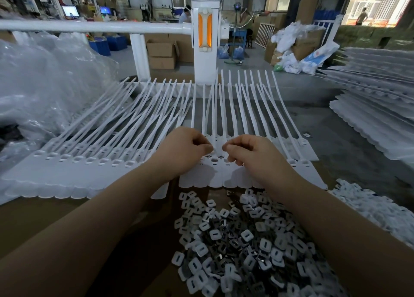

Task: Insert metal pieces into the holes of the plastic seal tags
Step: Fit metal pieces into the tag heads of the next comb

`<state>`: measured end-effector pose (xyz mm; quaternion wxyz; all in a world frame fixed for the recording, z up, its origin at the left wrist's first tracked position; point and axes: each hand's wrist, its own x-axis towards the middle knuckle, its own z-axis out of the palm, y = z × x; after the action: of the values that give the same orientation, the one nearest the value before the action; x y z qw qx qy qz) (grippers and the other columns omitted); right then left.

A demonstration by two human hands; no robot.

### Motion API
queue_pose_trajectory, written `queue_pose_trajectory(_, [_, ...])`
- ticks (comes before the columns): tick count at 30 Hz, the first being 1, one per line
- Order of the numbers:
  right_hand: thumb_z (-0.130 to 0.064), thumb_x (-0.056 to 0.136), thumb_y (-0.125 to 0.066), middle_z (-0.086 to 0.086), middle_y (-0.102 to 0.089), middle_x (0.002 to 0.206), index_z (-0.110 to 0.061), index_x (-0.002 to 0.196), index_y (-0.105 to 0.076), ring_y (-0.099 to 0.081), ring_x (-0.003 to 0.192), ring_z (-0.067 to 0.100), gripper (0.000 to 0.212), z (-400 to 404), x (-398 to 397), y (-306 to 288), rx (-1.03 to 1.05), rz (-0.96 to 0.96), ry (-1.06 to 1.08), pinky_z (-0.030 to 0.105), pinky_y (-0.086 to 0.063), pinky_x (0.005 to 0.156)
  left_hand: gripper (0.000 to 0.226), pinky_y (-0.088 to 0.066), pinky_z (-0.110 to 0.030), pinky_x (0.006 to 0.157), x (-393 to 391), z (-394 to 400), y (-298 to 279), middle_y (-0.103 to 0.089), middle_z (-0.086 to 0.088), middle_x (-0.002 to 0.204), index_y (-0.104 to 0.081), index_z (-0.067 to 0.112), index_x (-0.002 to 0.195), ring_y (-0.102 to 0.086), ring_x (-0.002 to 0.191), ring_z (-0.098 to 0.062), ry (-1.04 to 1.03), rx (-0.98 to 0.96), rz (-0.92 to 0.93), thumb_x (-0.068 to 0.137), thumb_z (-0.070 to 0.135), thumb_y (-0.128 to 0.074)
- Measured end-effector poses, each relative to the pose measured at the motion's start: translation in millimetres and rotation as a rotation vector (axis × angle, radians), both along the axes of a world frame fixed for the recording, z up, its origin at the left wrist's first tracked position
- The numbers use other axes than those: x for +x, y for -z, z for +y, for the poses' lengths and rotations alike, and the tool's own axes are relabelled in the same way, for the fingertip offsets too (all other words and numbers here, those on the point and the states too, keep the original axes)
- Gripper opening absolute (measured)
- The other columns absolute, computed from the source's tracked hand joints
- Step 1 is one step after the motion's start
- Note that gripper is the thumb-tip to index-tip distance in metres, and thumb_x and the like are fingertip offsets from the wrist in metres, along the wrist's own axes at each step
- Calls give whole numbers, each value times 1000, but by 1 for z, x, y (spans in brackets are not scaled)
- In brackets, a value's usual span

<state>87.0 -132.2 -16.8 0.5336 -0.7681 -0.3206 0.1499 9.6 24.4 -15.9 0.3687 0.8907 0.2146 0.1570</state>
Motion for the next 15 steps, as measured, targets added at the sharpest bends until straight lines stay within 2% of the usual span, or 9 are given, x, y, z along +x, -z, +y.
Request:
queue_pose_trajectory(4, [-20, 94, -58, -8, -66, 76, -23, 91, -69, -56, 63, -11, 12, 0, -1, 0, -5, -5, 0, 16, -42, 65, 9, -46, -22, 58, 5, -2, 2, -67, 8, 79, -72, 24, 92, -62, 73, -8, 12, 128, 72, 93, 29, -64])
queue_pose_trajectory(7, [-21, 95, -57, -8, -67, 76, -24, 92, -69, -57, 63, -10, 12, 0, 0, 0, -13, -11, 7, 15, -43, 64, 10, -45, -22, 58, 8, -4, 5, -65, 12, 75, -72, 26, 92, -61, 70, -6, 21, 216, 98, 93, 31, -63])
queue_pose_trajectory(11, [-21, 95, -58, -6, -67, 78, -22, 95, -70, -57, 64, -10, 12, 0, 1, 0, -12, -5, 6, 17, -43, 67, 10, -46, -21, 57, 10, -2, 4, -65, 12, 75, -74, 26, 91, -61, 70, -5, 38, 242, 105, 91, 31, -65])
queue_pose_trajectory(15, [-21, 95, -58, -7, -66, 77, -23, 93, -69, -56, 62, -11, 12, 0, 0, 0, -13, -4, 4, 11, -41, 63, 8, -46, -19, 60, 9, 1, 3, -65, 15, 74, -76, 25, 89, -62, 72, -4, 73, 243, 89, 89, 29, -69])
